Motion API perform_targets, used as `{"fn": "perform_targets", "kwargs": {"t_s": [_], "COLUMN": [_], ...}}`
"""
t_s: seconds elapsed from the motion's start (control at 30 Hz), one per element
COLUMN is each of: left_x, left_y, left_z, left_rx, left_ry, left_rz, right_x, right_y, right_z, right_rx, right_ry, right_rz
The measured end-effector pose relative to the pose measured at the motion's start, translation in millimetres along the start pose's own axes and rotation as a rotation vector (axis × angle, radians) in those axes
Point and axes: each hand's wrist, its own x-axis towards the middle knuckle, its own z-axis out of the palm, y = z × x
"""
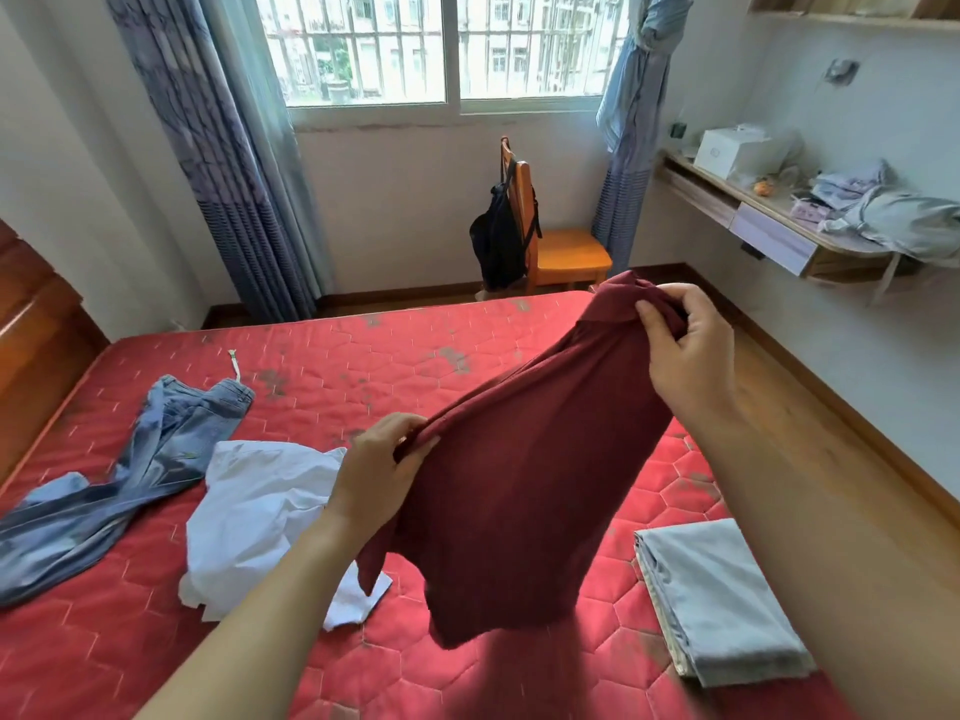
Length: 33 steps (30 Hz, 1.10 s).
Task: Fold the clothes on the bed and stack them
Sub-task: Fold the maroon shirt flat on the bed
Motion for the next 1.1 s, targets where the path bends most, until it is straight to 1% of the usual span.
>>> {"fn": "perform_targets", "kwargs": {"t_s": [0.07, 0.17, 0.33, 0.5, 0.6, 0.7, 0.8, 0.9, 1.0, 1.03, 1.1], "left_x": [-12.3, -32.9, -59.1, -33.3, -9.4, 1.7, 8.0, 20.2, 46.3, 59.8, 90.9], "left_y": [-6.7, -11.2, 2.3, 22.6, 11.2, -26.4, -83.7, -154.4, -232.6, -257.4, -299.1], "left_z": [-2.5, -4.1, -10.0, -34.7, -34.2, -11.2, 28.1, 77.0, 129.9, 147.5, 179.0], "left_rx": [0.004, -0.073, -0.145, -0.158, -0.113, -0.075, -0.012, 0.071, 0.145, 0.174, 0.231], "left_ry": [-0.014, -0.016, 0.039, 0.048, -0.001, -0.147, -0.318, -0.409, -0.382, -0.35, -0.237], "left_rz": [-0.027, -0.075, -0.042, 0.089, 0.089, -0.012, -0.127, -0.209, -0.251, -0.264, -0.318], "right_x": [-9.6, -26.2, -42.5, -14.2, -1.8, -4.0, -16.6, -30.6, -34.5, -31.8, -23.2], "right_y": [1.3, 1.6, -10.7, -39.6, -32.7, 14.2, 88.2, 169.8, 248.4, 271.7, 311.6], "right_z": [1.2, 0.9, -16.1, -38.0, -24.8, 12.2, 68.6, 133.0, 204.8, 229.1, 275.9], "right_rx": [-0.004, -0.005, 0.038, 0.066, 0.061, -0.007, -0.107, -0.192, -0.21, -0.213, -0.208], "right_ry": [0.006, -0.041, -0.073, 0.015, -0.009, -0.149, -0.342, -0.471, -0.504, -0.487, -0.435], "right_rz": [0.007, 0.019, 0.031, -0.009, -0.004, 0.082, 0.223, 0.299, 0.305, 0.297, 0.296]}}
